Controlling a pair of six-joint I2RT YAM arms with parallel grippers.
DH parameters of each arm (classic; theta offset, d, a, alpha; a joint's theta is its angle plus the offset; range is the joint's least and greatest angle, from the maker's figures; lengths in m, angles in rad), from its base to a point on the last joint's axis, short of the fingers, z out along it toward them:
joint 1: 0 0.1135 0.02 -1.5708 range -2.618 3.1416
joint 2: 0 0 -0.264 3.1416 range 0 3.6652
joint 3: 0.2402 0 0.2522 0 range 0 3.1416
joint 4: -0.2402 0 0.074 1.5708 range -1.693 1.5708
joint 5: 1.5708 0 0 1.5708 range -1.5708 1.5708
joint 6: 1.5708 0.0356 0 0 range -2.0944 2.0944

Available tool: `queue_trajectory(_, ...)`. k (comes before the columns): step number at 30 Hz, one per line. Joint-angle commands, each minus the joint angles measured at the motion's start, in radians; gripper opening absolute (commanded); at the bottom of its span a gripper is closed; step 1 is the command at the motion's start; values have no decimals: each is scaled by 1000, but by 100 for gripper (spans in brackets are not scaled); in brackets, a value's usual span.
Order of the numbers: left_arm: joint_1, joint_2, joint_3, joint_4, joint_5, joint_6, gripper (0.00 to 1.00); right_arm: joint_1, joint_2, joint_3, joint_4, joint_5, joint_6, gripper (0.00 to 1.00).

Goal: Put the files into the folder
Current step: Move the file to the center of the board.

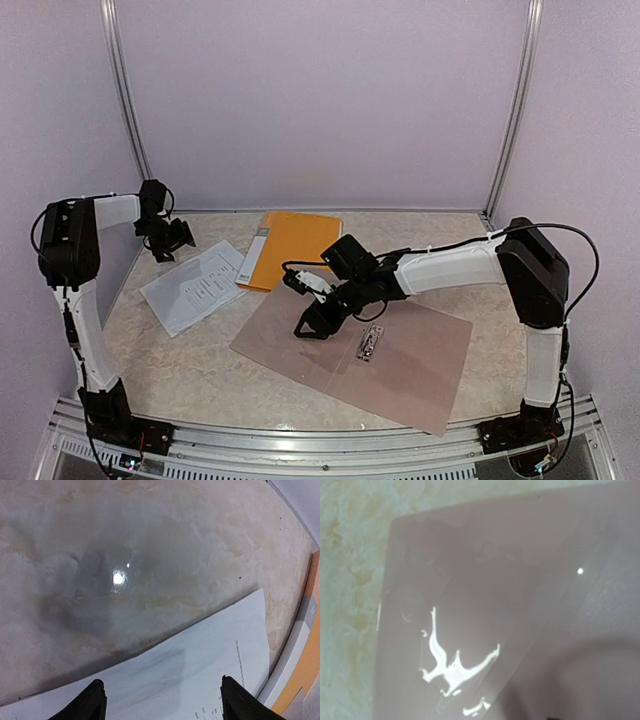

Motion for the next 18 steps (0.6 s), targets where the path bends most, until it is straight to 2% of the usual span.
queue_trajectory(1, 40, 116, 133, 7, 37, -3, 75, 11, 19, -25, 18, -5, 21, 55)
queue_trajectory(7, 55, 227, 237, -34, 90, 13, 74, 21, 24, -32, 32, -12, 39, 55)
queue_trajectory(10, 55, 243, 236, -56, 113, 13, 71, 25, 27, -28, 34, -10, 45, 55)
queue_trajectory(13, 55, 230, 183, -72, 151, 1, 62, 26, 27, -26, 34, -6, 48, 55)
queue_trajectory(18, 44, 109, -64, 2, 211, -39, 50, 26, 46, 5, 21, 7, 56, 55)
